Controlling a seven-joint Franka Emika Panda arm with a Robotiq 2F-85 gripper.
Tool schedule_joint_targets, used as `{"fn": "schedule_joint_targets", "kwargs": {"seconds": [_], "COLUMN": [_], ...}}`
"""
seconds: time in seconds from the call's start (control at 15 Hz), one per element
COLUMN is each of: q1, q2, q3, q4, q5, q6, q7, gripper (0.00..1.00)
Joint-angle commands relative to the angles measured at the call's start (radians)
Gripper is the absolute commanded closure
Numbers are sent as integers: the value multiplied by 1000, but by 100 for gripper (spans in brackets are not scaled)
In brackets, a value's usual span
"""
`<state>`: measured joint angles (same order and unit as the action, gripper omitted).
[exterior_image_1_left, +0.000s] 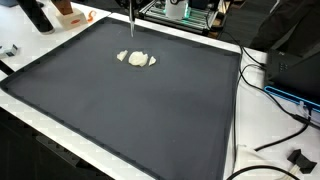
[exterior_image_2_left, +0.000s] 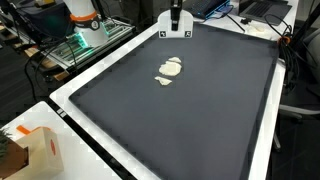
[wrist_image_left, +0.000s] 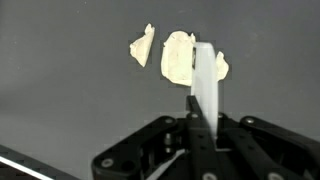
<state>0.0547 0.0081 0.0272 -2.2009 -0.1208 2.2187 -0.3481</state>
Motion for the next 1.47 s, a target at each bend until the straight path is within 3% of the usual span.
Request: {"fn": "schedule_joint_targets", "kwargs": {"seconds": [0.0, 0.27, 0.6, 1.0, 1.4], "q1": [-22, -52, -99, -93, -65], "q2": [59, 127, 189, 244, 306], "q3": [-4, 9, 40, 44, 38], "q4": [-27, -56, -100, -95, -56], "q5": [30, 66, 228, 196, 108], "q6": [61, 167, 259, 234, 233], "q7": [-164, -352, -574, -561, -462], "gripper": [99, 99, 99, 99, 99]}}
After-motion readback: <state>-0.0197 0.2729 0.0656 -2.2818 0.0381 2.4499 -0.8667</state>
